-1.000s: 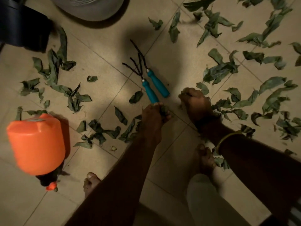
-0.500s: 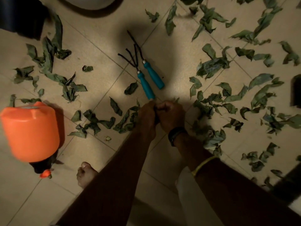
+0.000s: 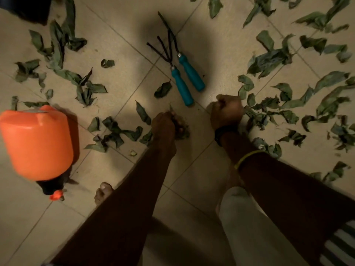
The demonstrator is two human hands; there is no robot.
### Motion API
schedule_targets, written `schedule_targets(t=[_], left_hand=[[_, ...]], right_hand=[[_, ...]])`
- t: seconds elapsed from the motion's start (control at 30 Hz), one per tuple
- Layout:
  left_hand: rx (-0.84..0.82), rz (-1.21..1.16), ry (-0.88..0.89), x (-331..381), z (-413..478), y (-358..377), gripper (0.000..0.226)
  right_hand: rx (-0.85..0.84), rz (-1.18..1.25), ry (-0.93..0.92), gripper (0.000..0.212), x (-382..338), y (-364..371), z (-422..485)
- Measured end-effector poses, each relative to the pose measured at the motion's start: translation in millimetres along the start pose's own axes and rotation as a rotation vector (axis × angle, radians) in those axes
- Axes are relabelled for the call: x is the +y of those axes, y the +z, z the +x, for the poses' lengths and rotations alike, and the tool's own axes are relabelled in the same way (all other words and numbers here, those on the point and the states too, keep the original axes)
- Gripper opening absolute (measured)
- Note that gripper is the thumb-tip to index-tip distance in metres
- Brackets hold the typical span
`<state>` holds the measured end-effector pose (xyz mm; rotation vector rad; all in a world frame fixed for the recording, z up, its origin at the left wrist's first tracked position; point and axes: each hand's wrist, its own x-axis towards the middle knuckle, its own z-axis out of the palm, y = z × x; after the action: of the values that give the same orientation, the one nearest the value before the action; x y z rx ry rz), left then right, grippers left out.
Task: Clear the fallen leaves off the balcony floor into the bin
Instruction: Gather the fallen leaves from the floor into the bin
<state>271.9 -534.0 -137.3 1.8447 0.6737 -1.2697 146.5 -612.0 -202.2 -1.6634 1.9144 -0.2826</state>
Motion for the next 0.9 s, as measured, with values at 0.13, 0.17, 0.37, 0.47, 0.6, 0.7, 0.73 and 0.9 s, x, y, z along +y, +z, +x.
schedule_targets(t=[0.13,0.17,0.37,0.47,0.6,0.7,0.73,0.9], left_hand=[[0.02,-0.049,0.021,-6,1,-11,0.025],[0.016,-0.05,0.033,-7,1,-14,0.025],[-0.034,-0.086,0.045,-4,0,-34,0.026],[-0.061,-0.076,0.048,-6,-7,-37,0.022],[-0.144,0.001,0.056,-7,-9,-43,0.022],[-0.21,0.162,0.141,-10,-8,-50,0.023],[-0.191,0.159,0.151,-12,-9,-53,0.021],[-0.043,0.024,0.085,-16,-3,-68,0.023]], right_hand=[[-0.15,-0.121,-0.294,0.013,-1,11,-25],[-0.162,-0.13,-0.313,0.008,-1,11,-24],[-0.279,-0.012,0.075,0.02,-23,-5,-12],[-0.306,0.184,0.248,0.013,-44,-13,-36],[-0.465,0.336,0.171,0.013,-65,-15,-79],[-0.576,0.297,-0.069,0.011,-68,-14,-101],[-0.624,0.3,-0.103,0.013,-65,-14,-102],[-0.45,0.343,0.061,0.013,-45,-24,-78]])
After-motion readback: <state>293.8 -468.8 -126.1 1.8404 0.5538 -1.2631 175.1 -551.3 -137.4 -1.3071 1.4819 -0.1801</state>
